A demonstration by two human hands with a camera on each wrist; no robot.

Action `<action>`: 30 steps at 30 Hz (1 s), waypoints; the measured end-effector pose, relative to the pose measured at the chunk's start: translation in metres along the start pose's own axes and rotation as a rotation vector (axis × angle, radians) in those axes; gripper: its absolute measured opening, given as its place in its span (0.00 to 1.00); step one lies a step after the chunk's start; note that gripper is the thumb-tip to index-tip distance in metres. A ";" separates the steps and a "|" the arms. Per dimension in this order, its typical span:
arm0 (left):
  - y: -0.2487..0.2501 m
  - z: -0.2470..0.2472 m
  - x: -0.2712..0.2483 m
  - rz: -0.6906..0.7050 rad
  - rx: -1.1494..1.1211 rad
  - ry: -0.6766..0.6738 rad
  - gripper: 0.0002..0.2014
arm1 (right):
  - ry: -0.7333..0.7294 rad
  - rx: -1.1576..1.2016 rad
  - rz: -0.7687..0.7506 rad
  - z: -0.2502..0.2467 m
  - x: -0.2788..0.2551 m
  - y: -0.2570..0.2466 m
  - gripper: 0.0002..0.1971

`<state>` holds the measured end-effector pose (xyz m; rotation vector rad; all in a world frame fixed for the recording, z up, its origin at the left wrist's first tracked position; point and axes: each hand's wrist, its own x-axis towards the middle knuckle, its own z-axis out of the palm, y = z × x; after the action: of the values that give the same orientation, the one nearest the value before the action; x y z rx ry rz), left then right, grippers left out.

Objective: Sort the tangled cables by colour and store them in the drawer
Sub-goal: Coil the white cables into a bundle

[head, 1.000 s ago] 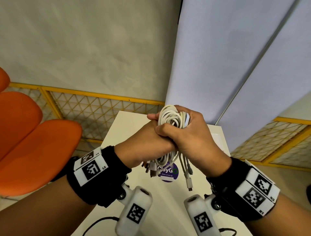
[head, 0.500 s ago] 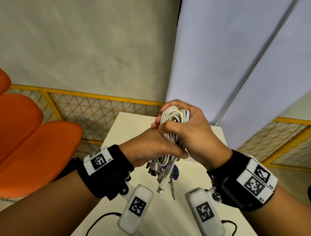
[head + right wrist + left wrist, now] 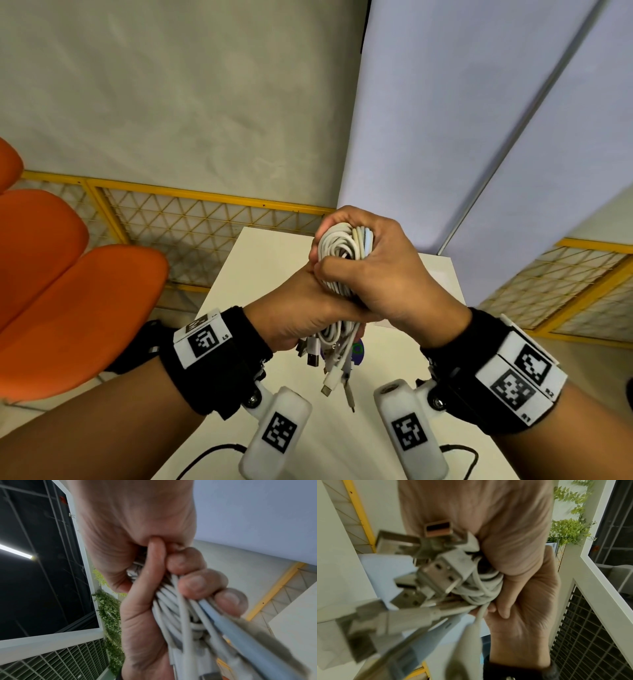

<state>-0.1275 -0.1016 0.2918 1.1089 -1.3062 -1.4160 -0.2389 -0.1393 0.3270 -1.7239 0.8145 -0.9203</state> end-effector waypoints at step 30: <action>-0.017 -0.025 0.004 -0.265 -0.903 -0.096 0.16 | -0.051 -0.431 -0.261 -0.022 -0.025 0.037 0.36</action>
<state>-0.1044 -0.1095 0.2735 0.5967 -0.4465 -1.9768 -0.2743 -0.1393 0.2917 -2.2613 0.8071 -0.9119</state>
